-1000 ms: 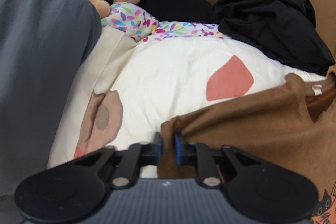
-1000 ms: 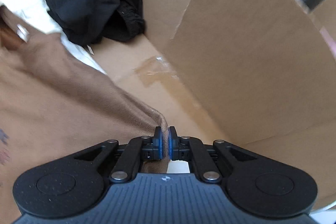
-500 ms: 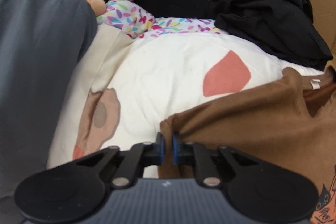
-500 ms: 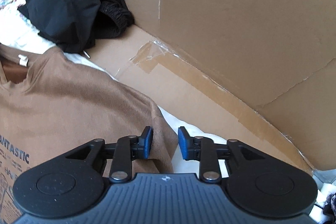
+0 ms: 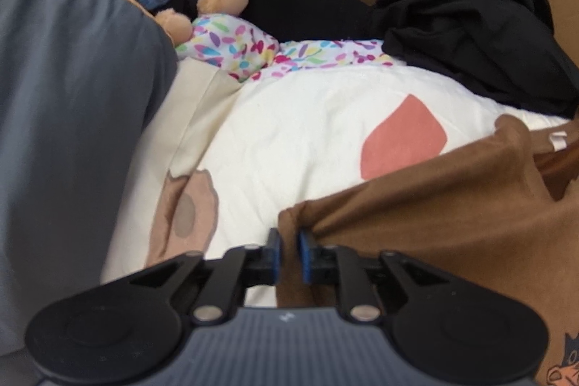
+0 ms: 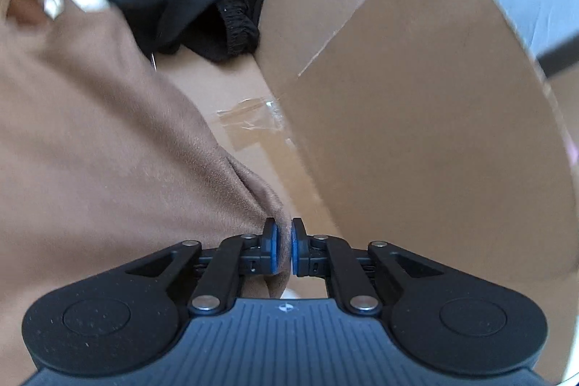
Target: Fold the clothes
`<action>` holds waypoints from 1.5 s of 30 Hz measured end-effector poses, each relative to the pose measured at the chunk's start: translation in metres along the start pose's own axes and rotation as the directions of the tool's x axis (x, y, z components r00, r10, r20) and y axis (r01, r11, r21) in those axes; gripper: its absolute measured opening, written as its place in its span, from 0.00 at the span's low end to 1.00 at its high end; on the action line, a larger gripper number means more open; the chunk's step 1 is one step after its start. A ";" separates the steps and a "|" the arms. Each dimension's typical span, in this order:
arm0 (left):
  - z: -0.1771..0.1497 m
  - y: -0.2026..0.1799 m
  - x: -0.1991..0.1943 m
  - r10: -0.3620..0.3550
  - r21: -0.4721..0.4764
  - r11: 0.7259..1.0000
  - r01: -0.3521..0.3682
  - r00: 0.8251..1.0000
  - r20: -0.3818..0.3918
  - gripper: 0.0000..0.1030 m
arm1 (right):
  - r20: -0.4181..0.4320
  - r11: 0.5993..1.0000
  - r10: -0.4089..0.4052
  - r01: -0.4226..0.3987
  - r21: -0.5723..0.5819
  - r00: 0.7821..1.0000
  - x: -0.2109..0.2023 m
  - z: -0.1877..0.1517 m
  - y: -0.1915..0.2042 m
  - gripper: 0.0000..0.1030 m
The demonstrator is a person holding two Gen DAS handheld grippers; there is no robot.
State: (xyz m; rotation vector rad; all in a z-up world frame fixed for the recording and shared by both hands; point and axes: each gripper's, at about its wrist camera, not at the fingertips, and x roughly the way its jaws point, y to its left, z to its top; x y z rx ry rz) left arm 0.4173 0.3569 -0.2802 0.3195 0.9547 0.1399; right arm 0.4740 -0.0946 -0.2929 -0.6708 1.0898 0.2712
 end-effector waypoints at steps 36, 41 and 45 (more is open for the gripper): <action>-0.171 0.036 -0.103 -0.150 -0.238 0.963 0.126 0.985 -0.086 0.54 | 0.081 0.828 0.332 -0.332 0.452 0.940 -0.082 -0.202 0.005 0.45; -0.180 0.030 -0.104 -0.183 -0.278 0.948 0.154 0.980 -0.083 0.53 | 0.121 0.715 0.411 -0.402 0.572 0.903 -0.079 -0.209 0.014 0.45; -0.186 0.031 -0.108 -0.230 -0.304 0.932 0.196 0.970 -0.081 0.53 | 0.154 0.576 0.521 -0.479 0.662 0.840 -0.073 -0.219 0.019 0.45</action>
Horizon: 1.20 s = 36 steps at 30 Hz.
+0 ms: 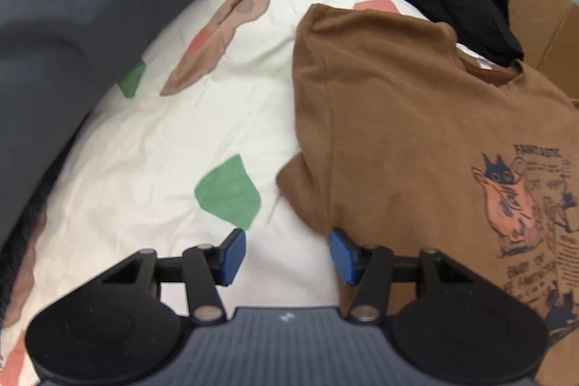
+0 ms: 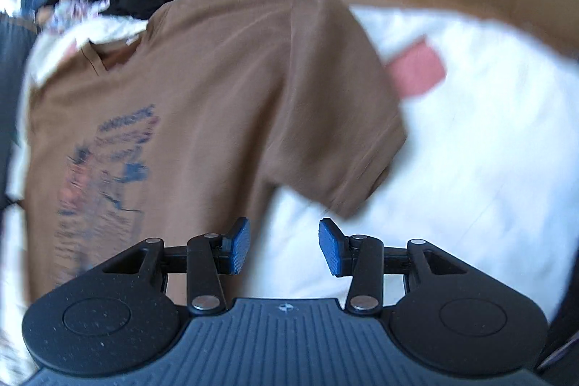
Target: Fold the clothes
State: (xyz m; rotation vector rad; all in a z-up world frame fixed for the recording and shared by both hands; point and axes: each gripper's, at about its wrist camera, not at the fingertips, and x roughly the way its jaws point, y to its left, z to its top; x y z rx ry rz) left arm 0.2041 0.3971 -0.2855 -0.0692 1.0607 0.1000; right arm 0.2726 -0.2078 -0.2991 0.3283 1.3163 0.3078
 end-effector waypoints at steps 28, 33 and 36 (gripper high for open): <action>0.009 -0.022 0.019 -0.005 0.015 1.000 0.005 1.000 0.001 0.08 | 0.162 0.972 -0.158 0.124 0.198 0.974 0.042 0.022 0.002 0.07; 0.010 -0.021 0.019 -0.001 0.012 1.000 0.001 1.000 0.006 0.08 | 0.171 0.973 -0.205 0.182 0.144 0.964 0.030 0.024 -0.005 0.07; 0.008 -0.024 0.019 0.006 0.002 1.000 -0.006 1.000 0.000 0.17 | 0.175 0.974 -0.212 0.194 0.118 0.961 0.028 0.026 -0.003 0.07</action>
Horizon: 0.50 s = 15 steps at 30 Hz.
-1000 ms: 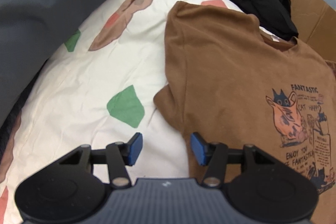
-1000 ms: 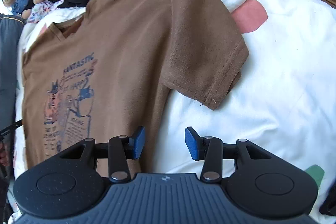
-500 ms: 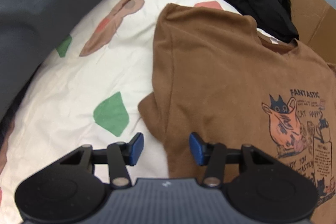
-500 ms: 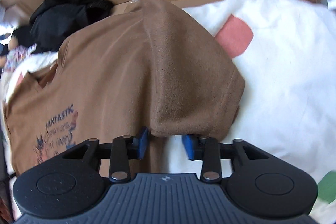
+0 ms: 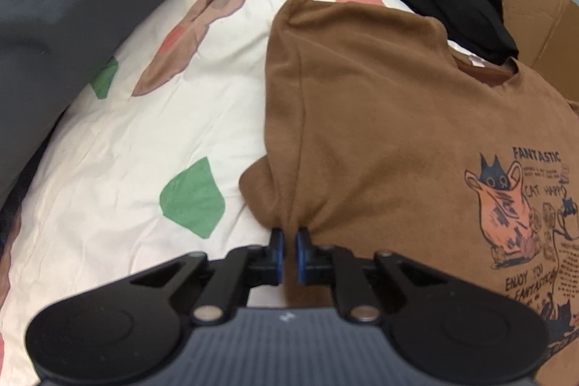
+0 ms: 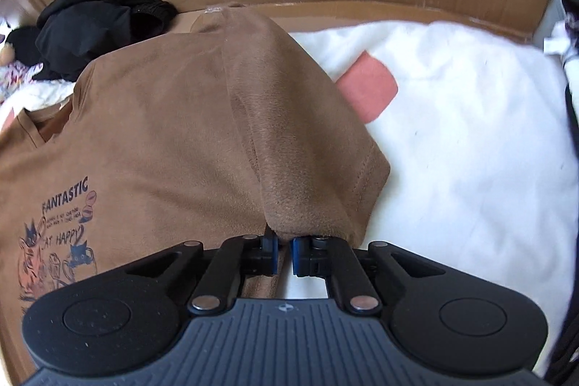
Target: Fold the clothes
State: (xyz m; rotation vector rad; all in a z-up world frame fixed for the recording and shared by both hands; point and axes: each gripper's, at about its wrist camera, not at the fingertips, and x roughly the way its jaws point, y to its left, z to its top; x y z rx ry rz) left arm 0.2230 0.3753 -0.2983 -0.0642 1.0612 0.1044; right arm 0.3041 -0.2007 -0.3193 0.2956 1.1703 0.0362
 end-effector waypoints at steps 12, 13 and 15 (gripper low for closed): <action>-0.036 -0.009 -0.025 -0.022 -0.009 1.000 0.021 0.999 -0.028 0.36 | -0.093 0.980 0.195 -0.190 0.059 0.976 -0.010 -0.038 -0.004 0.28; -0.041 -0.009 -0.028 -0.022 -0.007 1.000 0.022 0.999 -0.028 0.37 | -0.097 0.978 0.204 -0.199 0.060 0.974 -0.012 -0.042 -0.004 0.29; -0.048 -0.011 -0.033 -0.024 -0.001 1.000 0.024 0.999 -0.032 0.39 | -0.104 0.973 0.227 -0.222 0.061 0.968 -0.017 -0.051 -0.003 0.31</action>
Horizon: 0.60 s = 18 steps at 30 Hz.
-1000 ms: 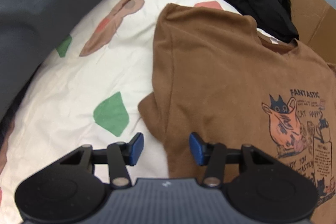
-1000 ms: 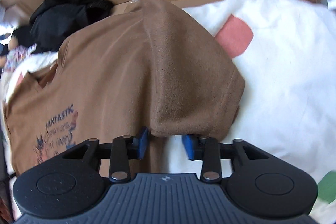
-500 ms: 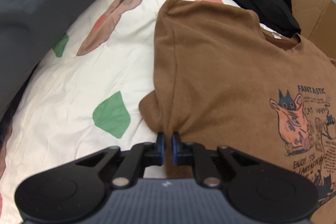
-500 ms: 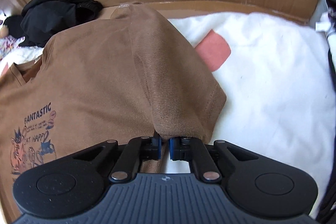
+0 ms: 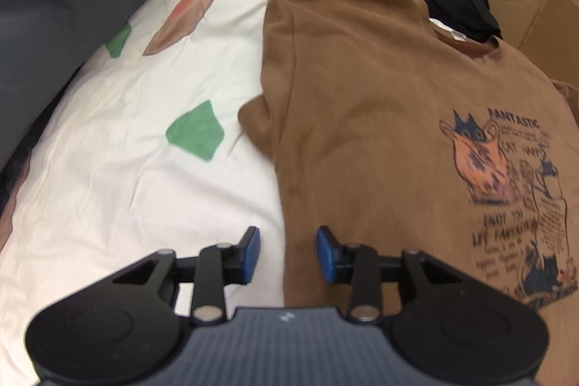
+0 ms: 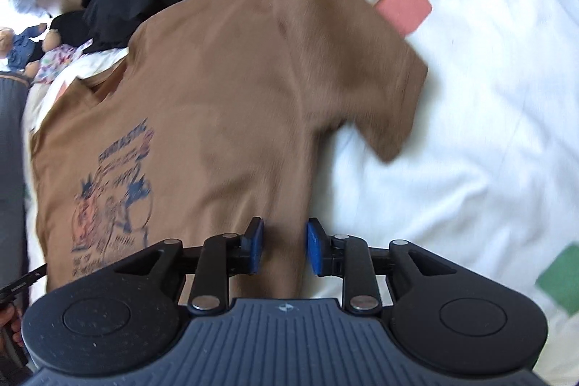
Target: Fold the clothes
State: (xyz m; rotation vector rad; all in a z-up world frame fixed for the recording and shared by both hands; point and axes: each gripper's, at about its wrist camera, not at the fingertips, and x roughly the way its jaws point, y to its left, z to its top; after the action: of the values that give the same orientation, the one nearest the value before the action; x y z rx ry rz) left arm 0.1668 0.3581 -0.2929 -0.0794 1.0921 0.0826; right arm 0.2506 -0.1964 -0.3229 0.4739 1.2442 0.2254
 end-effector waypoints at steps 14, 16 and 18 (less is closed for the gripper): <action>-0.035 0.008 -0.033 -0.022 -0.013 1.000 0.022 1.000 -0.019 0.02 | 0.029 0.984 -0.118 0.121 -0.128 0.993 -0.028 -0.025 0.004 0.02; -0.036 0.012 -0.037 0.003 -0.026 1.000 -0.004 1.000 -0.028 0.08 | 0.043 0.985 -0.120 0.125 -0.118 0.992 -0.034 -0.024 0.001 0.02; -0.038 0.017 -0.042 0.009 -0.055 0.998 -0.012 0.999 -0.042 0.18 | 0.050 0.986 -0.114 0.120 -0.118 0.992 -0.041 -0.026 0.001 0.02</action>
State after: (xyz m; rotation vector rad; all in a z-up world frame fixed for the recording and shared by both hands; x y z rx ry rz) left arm 0.1119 0.3700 -0.2737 -0.1257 1.1325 0.1213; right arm 0.2136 -0.2071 -0.2942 0.2985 1.2044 0.1887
